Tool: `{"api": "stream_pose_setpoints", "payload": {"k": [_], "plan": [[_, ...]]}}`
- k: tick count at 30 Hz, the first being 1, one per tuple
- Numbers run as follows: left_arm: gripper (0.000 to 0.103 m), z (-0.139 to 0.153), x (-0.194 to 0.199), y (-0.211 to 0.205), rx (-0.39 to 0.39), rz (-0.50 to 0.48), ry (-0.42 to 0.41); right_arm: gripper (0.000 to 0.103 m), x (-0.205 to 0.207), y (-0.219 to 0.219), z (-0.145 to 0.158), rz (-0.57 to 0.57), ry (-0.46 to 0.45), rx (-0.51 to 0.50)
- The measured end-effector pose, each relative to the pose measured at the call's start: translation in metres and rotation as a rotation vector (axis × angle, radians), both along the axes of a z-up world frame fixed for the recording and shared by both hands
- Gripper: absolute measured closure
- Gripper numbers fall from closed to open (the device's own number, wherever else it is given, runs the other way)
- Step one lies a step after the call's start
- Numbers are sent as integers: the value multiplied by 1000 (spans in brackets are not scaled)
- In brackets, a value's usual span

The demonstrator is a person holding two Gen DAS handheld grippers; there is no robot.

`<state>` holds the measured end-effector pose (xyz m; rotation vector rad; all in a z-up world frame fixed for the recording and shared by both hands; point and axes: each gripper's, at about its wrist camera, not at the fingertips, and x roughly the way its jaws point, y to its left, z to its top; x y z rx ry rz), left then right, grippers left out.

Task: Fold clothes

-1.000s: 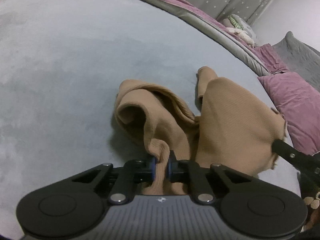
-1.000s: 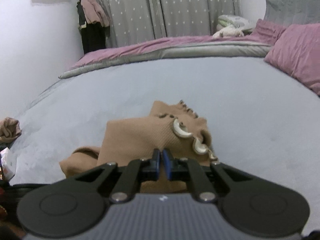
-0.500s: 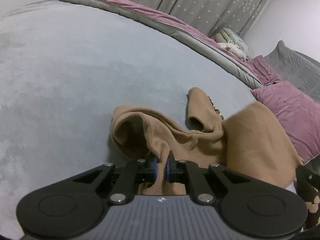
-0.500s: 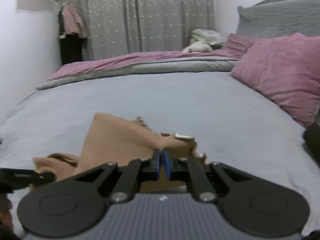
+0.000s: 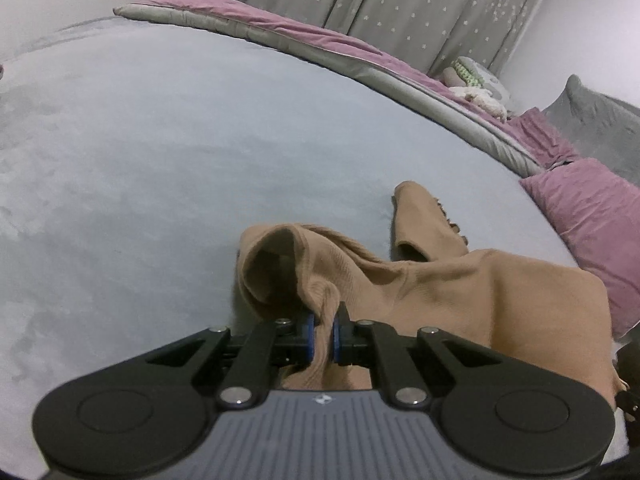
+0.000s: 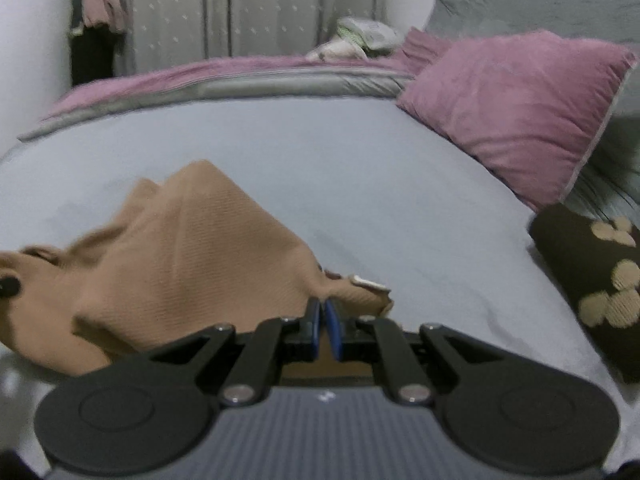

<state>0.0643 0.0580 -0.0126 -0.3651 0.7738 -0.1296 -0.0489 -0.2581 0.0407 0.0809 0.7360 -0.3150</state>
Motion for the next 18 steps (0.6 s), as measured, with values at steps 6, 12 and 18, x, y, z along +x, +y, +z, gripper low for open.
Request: {"api": "stream_pose_setpoints", "payload": {"k": [6,12,18], "plan": [[94,-6,3,-5,70,9,29,96,-6,-21,-19,-27,82,-1],[94,-13,6,-8,104,7,63,96,-1,-23,-40,-6,202,2],[85,-9,1,-8,96,5,70,63,-4,-19,-28,29,188,29]]}}
